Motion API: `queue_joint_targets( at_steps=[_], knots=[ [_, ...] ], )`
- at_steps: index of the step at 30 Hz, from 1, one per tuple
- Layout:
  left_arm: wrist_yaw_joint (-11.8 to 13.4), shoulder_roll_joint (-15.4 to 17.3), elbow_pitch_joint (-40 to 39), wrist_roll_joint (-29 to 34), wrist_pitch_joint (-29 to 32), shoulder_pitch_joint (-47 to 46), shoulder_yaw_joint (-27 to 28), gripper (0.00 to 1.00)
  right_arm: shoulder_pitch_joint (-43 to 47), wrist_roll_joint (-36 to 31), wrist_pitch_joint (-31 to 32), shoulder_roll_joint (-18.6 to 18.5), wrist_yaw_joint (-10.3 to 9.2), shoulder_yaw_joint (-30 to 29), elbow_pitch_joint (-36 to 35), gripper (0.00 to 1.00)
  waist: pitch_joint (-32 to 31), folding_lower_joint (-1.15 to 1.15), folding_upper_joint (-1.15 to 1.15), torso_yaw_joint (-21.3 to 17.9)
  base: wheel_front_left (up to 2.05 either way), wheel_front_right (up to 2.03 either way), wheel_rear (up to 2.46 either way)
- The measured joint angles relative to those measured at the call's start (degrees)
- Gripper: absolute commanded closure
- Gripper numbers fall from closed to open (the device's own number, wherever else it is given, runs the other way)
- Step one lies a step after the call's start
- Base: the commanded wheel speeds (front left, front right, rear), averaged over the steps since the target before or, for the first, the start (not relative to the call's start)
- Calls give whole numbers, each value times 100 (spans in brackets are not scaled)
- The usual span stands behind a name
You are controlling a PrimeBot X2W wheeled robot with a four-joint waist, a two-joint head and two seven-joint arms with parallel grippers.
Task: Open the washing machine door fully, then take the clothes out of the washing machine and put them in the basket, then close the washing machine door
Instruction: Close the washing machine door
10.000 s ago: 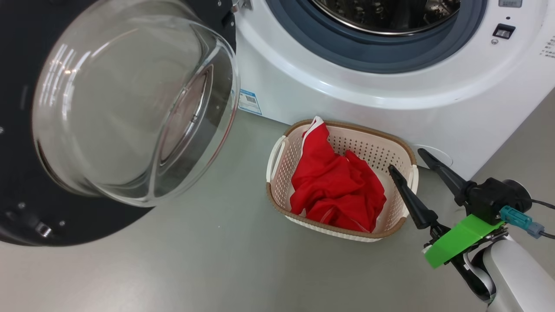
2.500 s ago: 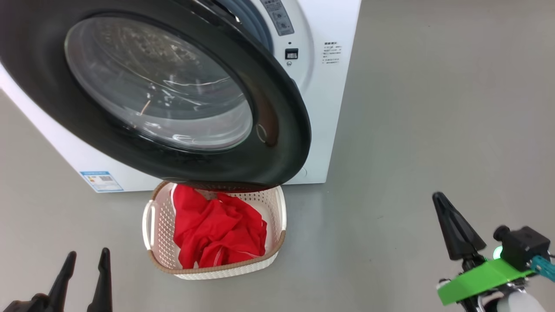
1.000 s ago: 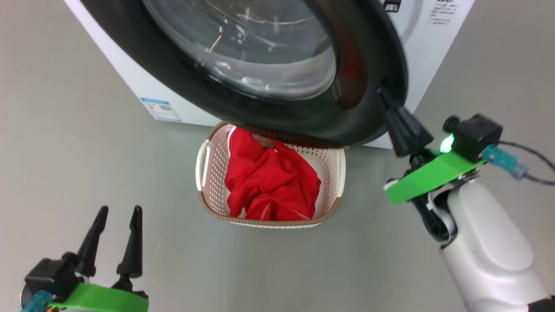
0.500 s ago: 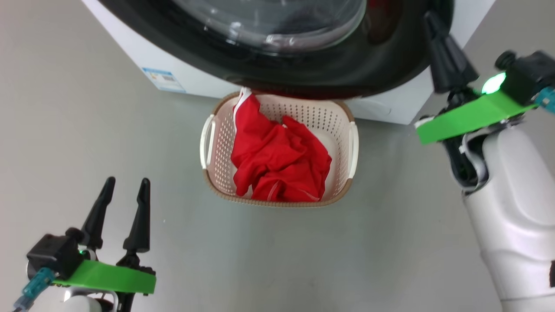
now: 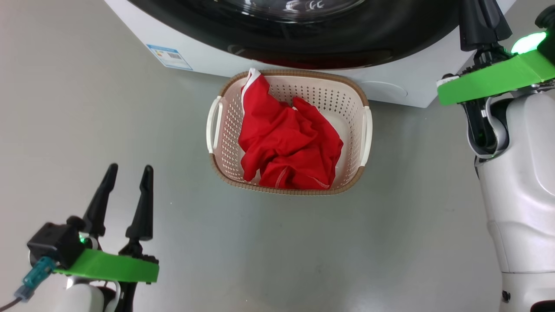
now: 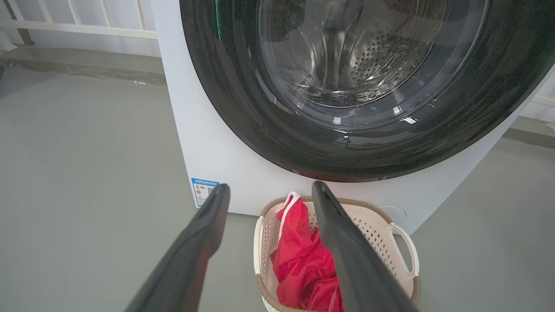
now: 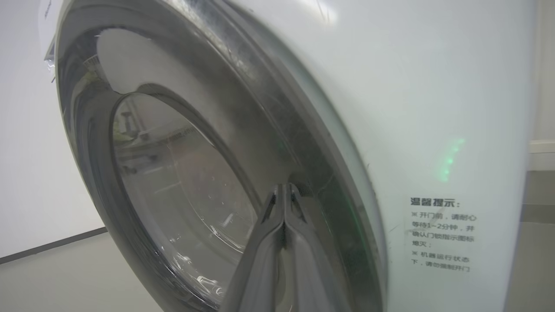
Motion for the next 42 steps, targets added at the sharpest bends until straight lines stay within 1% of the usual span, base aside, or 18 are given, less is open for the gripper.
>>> queue_joint_targets(
  at_steps=[3,15,20,24,25,26,27,28,29,30,31,42],
  knots=[
    [0,-1,-7,-4,0,-81,-4,0,-69,-138,-1,89,25,-59,-1,100,42,0,0,2,0,0,0],
    [0,0,0,-15,0,-185,-96,0,-204,-143,-10,167,48,-155,7,100,117,0,0,46,0,0,0],
    [0,2,54,-16,0,-183,-99,0,-195,-143,-7,148,42,-93,109,100,38,0,0,24,0,0,0],
    [0,10,120,-16,-1,-175,-102,0,-96,-125,-7,55,29,10,175,100,-108,0,0,-14,0,0,0],
    [0,13,138,-16,0,-174,-102,0,-20,-124,-8,37,10,46,185,98,-152,0,0,-26,0,0,0],
    [0,16,156,-16,0,-170,-102,0,74,-103,-7,23,10,78,201,79,-196,0,0,-39,0,0,0],
    [0,27,170,-15,-1,-159,-102,0,183,-85,-7,19,10,93,210,64,-241,0,0,-53,0,0,0],
    [0,41,183,-15,-1,-141,-101,0,300,-85,-7,18,10,110,216,51,-289,0,0,-68,0,0,0],
    [0,52,202,-16,-1,-129,-99,0,409,-77,-7,12,10,126,216,24,-338,0,0,-84,0,0,0],
    [0,60,213,-15,-1,-115,-96,0,512,-70,-7,-5,10,158,219,4,-390,0,0,-101,0,0,0],
    [0,70,214,-15,-1,-94,-90,0,602,-70,-5,-26,10,199,220,0,-440,0,0,-119,0,0,0],
    [0,197,378,-15,0,241,-37,0,1626,120,-1,-176,9,400,183,0,-989,0,0,-368,0,0,0]
  ],
)
